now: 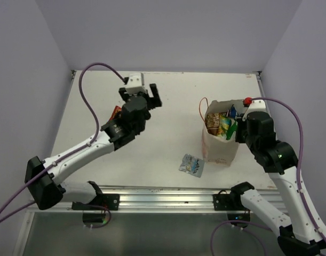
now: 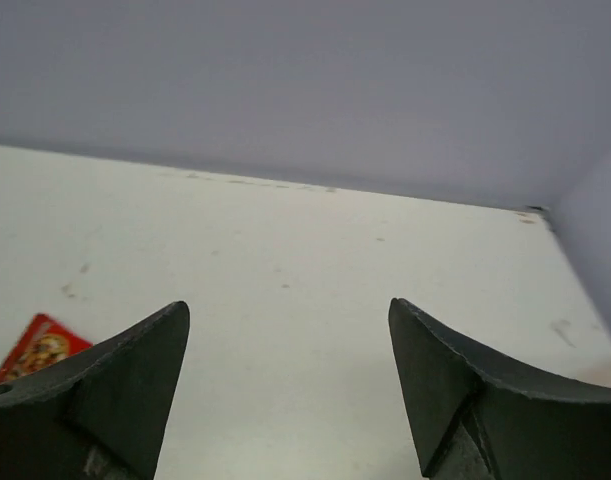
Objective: Place the snacks into the paper bag
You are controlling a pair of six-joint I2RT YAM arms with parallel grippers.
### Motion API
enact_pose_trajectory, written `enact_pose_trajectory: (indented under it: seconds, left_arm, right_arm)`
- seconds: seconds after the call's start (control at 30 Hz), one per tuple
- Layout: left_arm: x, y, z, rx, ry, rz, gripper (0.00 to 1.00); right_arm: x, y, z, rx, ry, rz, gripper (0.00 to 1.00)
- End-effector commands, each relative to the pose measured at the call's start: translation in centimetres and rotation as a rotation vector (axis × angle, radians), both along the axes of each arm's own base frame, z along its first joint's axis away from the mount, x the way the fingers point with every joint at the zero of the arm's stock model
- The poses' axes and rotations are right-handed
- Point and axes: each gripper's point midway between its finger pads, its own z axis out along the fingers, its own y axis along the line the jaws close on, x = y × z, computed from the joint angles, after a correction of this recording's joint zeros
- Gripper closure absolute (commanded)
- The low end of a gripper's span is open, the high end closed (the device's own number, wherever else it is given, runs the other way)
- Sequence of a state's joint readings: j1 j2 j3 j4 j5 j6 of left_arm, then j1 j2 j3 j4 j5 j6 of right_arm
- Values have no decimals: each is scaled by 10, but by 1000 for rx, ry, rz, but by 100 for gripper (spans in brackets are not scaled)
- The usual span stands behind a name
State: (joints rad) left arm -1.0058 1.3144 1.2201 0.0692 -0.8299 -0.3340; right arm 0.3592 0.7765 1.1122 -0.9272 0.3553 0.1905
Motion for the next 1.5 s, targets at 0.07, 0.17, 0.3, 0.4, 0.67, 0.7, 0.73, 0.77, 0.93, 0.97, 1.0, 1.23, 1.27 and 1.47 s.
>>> enact_pose_trajectory:
  seconds: [0.07, 0.17, 0.3, 0.4, 0.67, 0.7, 0.73, 0.77, 0.93, 0.97, 1.0, 1.23, 1.27, 1.47]
  left_arm:
    - [68, 129, -154, 74, 341, 231, 12]
    - [95, 188, -199, 80, 458, 329, 12]
    - [109, 205, -225, 83, 502, 354, 11]
    - [123, 210, -242, 73, 525, 349, 0]
    - [120, 222, -305, 101, 670, 370, 0]
    - [119, 221, -310, 102, 680, 363, 3]
    - [119, 221, -313, 104, 686, 358, 6]
    - [117, 220, -321, 109, 704, 353, 12]
    - [117, 215, -318, 86, 703, 331, 100]
    - [116, 213, -313, 79, 692, 322, 100]
    - [117, 210, -306, 65, 678, 306, 100]
    - [122, 148, -156, -113, 367, 47, 100]
    - [120, 133, -133, -129, 319, -8, 100]
    - [68, -5, 18, -210, 54, -474, 100]
  right_arm:
    - [6, 6, 4, 14, -24, 23, 100]
    - [6, 6, 3, 11, -23, 23, 100]
    - [6, 6, 3, 13, -25, 24, 100]
    - [6, 6, 4, 13, -27, 23, 100]
    - [6, 6, 3, 11, -24, 23, 100]
    - [6, 6, 3, 10, -23, 23, 100]
    - [6, 6, 3, 10, -22, 26, 100]
    - [6, 6, 3, 10, -23, 25, 100]
    - [6, 6, 4, 11, -24, 24, 100]
    - [6, 5, 3, 8, -23, 23, 100]
    - [6, 5, 3, 9, -23, 22, 100]
    - [8, 7, 2, 9, -17, 25, 100]
    - [8, 6, 1, 7, -15, 23, 100]
    - [7, 5, 1, 7, -18, 19, 100]
